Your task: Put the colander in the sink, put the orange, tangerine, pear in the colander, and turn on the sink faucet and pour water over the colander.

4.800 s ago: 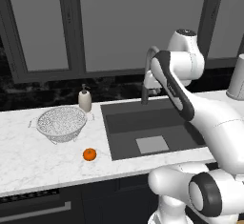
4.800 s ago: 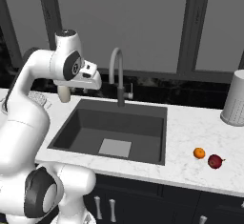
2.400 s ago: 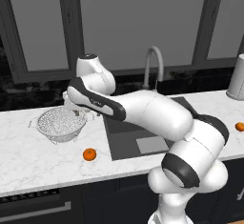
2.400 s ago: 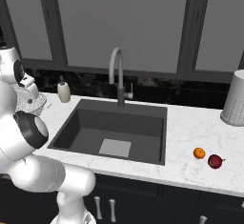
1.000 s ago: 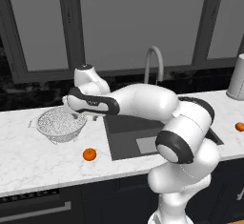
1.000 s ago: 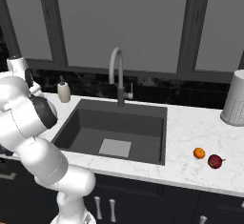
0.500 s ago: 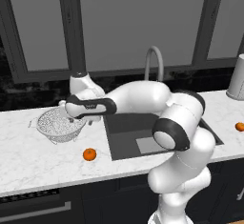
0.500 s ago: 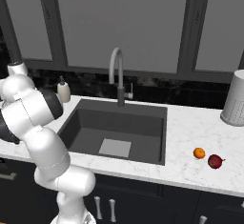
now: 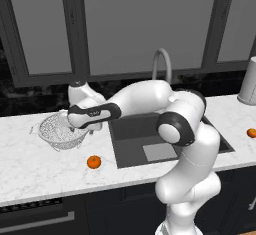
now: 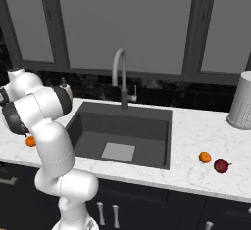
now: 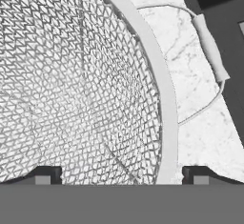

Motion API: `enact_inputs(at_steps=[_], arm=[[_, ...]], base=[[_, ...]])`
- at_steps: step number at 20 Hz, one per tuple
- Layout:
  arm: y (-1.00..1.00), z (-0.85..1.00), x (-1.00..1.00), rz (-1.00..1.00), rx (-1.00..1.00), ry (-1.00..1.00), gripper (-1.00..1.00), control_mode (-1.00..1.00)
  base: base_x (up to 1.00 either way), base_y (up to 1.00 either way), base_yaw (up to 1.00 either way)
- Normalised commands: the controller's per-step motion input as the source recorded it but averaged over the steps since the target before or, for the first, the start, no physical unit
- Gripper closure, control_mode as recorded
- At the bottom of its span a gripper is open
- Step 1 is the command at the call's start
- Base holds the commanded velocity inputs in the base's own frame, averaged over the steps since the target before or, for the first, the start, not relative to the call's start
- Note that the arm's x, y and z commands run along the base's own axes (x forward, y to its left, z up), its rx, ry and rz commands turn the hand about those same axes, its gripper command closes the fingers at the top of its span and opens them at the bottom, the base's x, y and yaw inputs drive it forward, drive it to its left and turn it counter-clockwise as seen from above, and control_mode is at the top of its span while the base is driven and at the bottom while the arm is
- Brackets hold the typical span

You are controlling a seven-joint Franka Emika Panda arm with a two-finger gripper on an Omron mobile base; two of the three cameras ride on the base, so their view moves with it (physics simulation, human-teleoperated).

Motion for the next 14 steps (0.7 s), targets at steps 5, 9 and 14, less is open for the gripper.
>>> enact_inputs(at_steps=[5, 9, 14], arm=[[0.00, -0.38, 0.00, 0.00, -0.01, 0.01, -1.00, -1.00], [0.00, -0.39, 0.00, 0.00, 0.00, 0.01, -1.00, -1.00], [0.00, -0.16, -0.02, 0.00, 0.00, 0.01, 1.00, -1.00]], base=[[0.00, 0.00, 0.00], [0.00, 0.00, 0.00], [0.00, 0.00, 0.00]])
